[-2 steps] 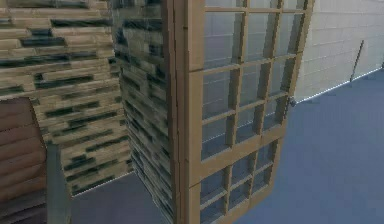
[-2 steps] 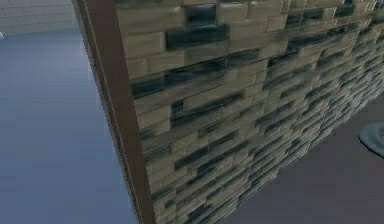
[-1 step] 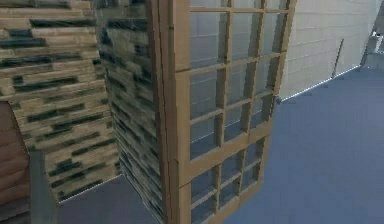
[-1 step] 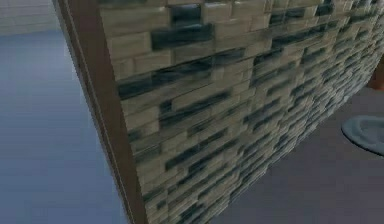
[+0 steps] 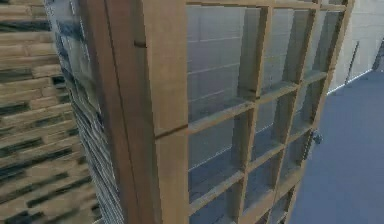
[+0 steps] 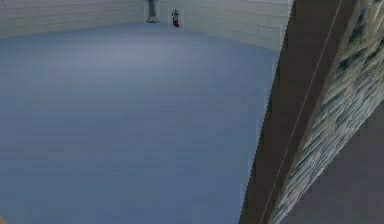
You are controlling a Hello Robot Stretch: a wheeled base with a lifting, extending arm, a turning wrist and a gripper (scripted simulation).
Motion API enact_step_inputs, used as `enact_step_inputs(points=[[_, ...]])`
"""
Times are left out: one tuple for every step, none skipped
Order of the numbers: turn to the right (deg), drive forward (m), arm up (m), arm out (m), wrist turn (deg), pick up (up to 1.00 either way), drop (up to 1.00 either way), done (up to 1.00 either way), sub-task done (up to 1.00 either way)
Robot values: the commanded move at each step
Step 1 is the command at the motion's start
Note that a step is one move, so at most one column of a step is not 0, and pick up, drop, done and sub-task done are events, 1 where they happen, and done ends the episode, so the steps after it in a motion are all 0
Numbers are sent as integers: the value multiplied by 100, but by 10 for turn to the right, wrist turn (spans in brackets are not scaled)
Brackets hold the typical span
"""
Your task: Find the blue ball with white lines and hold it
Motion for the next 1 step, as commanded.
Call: enact_step_inputs(points=[[450, 0, 0, 0, 0, 0, 0, 0, 0]])
